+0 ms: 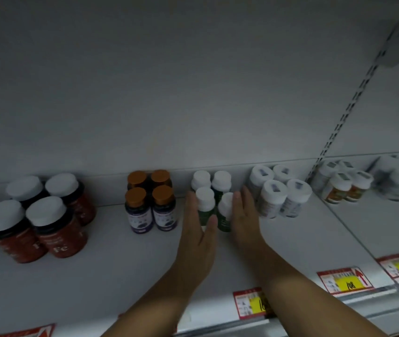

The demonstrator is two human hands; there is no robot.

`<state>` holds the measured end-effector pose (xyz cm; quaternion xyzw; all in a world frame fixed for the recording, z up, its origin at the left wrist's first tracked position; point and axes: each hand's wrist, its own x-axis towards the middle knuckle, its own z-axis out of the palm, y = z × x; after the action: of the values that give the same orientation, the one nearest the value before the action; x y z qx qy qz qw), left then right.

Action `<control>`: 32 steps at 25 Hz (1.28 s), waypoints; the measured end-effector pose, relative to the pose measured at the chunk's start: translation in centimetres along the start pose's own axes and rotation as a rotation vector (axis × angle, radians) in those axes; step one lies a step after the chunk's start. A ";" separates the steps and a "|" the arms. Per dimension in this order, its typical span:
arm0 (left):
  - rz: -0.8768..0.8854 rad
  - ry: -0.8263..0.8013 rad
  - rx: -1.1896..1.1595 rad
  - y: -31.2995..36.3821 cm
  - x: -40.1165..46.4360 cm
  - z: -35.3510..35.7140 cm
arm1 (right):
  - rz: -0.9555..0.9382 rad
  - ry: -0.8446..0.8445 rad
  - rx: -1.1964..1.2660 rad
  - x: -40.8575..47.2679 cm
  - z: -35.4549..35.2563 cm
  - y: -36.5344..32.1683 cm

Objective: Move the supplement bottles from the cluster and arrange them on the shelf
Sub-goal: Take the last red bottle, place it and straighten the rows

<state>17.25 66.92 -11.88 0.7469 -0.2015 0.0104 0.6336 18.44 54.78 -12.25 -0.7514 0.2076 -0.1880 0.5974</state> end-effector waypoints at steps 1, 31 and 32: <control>-0.027 0.020 -0.026 -0.5 0.2 0.4 | -0.012 -0.005 -0.026 0.5 0.2 0.0; -0.220 0.077 -0.090 -1.7 5.3 2.7 | -0.042 -0.083 0.200 3.4 -0.4 0.9; -0.228 0.082 -0.099 -1.6 5.3 2.8 | -0.011 -0.087 0.186 3.3 -0.4 0.8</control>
<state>21.92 62.91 -12.56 0.7316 -0.0896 -0.0410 0.6745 20.94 52.54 -12.84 -0.7013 0.1592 -0.1768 0.6720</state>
